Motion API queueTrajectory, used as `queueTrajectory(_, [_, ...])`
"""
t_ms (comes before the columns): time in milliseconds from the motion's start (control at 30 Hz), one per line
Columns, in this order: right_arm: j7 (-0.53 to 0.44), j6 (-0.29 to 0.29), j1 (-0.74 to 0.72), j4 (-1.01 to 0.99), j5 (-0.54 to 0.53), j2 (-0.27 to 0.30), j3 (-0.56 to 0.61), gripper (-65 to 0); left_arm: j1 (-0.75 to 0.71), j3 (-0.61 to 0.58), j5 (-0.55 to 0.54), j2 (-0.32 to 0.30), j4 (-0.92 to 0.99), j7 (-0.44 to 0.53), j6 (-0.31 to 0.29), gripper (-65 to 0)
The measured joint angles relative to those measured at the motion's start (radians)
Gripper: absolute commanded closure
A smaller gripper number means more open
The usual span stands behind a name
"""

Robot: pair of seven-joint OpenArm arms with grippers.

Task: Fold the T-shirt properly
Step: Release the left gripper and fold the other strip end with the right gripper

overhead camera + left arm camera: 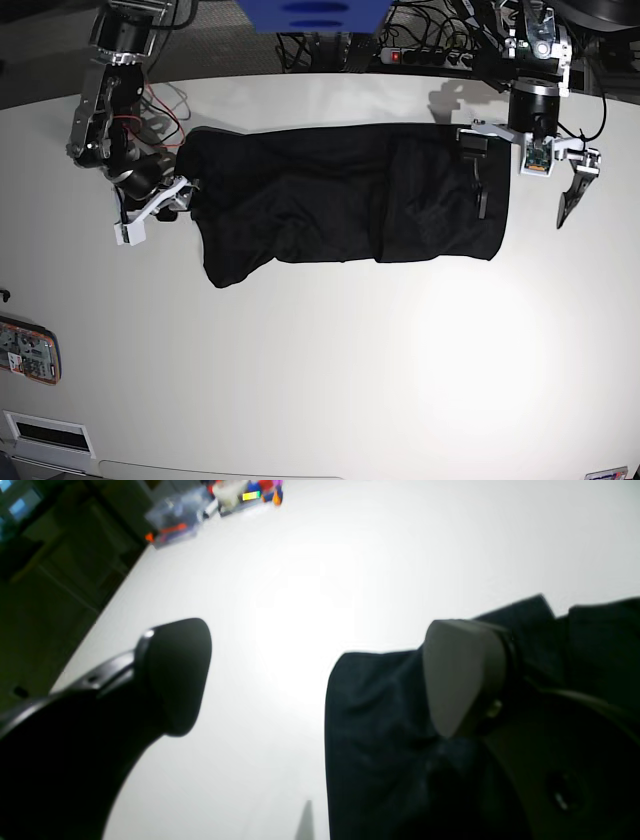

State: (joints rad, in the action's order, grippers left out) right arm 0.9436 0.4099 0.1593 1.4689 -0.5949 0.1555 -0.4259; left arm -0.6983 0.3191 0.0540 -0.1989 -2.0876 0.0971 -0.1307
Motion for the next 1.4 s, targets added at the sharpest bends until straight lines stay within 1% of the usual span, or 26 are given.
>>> queueTrajectory(133, [-0.031,0.009,-0.007,-0.051,-0.094,0.0,0.063,-45.8,0.003,0.0,0.0,0.0,0.0,0.001,0.003,-65.0])
queueTrajectory(300, [-0.025,0.01,-0.005,-0.05,-0.156,0.0,0.148,-45.8,0.003,0.0,0.0,-0.001,0.0,0.001,0.003,-65.0])
queueTrajectory(433, [-0.026,0.01,-0.007,-0.051,-0.161,-0.003,0.203,-45.7,0.003,0.0,0.0,-0.001,0.004,0.001,0.003,-65.0])
queueTrajectory(600, [-0.026,0.013,-0.007,-0.055,-0.169,-0.003,0.216,-45.4,0.003,0.0,0.0,-0.001,0.011,0.0,0.003,-65.0])
queueTrajectory(633, [-0.027,0.017,-0.008,-0.058,-0.169,-0.003,0.216,-43.8,0.003,0.0,0.0,-0.001,0.011,0.001,0.002,-65.0])
queueTrajectory(667, [-0.026,0.017,-0.008,-0.058,-0.168,-0.003,0.216,-40.2,0.003,0.0,0.0,-0.001,0.011,0.001,0.003,-65.0])
queueTrajectory(700, [-0.024,0.016,-0.008,-0.06,-0.167,-0.003,0.216,-34.3,0.003,0.0,0.0,-0.001,0.011,0.0,0.003,-65.0])
queueTrajectory(733, [-0.018,0.014,-0.007,-0.064,-0.162,-0.005,0.217,-27.1,0.003,0.0,0.0,-0.001,0.011,0.0,0.003,-65.0])
queueTrajectory(800, [0.004,0.002,-0.005,-0.068,-0.153,-0.006,0.219,-5.9,0.003,0.0,0.0,-0.001,0.011,0.001,0.003,-65.0])
queueTrajectory(833, [0.01,0.0,-0.003,-0.071,-0.157,-0.007,0.22,0.0,0.003,0.0,0.0,-0.001,0.011,0.0,0.003,-65.0])
queueTrajectory(1067, [0.011,0.002,0.001,-0.07,-0.153,-0.008,0.22,0.0,0.003,0.0,0.0,-0.001,0.011,0.001,0.003,-65.0])
queueTrajectory(1133, [0.013,0.003,-0.006,-0.065,-0.153,0.006,0.219,0.0,0.003,0.0,0.0,-0.001,0.011,0.001,0.003,-65.0])
queueTrajectory(1167, [0.034,0.011,-0.016,-0.064,-0.15,0.022,0.219,0.0,0.003,0.0,0.0,-0.002,0.011,0.001,0.003,-65.0])
queueTrajectory(1233, [0.052,0.024,-0.054,-0.074,-0.106,0.056,0.22,0.0,0.003,0.0,0.0,-0.003,0.011,0.0,0.003,-65.0])
queueTrajectory(1267, [0.051,0.02,-0.087,-0.079,-0.052,0.07,0.219,0.0,0.003,0.0,0.0,-0.005,0.011,0.001,0.003,-65.0])
queueTrajectory(1333, [0.05,-0.003,-0.165,-0.096,0.098,0.076,0.211,0.0,0.004,-0.003,0.0,-0.005,0.011,0.001,0.004,-65.0])
queueTrajectory(1400, [0.055,-0.01,-0.224,-0.1,0.249,0.077,0.205,0.0,0.005,-0.005,0.0,0.0,0.011,0.0,-0.001,-65.0])
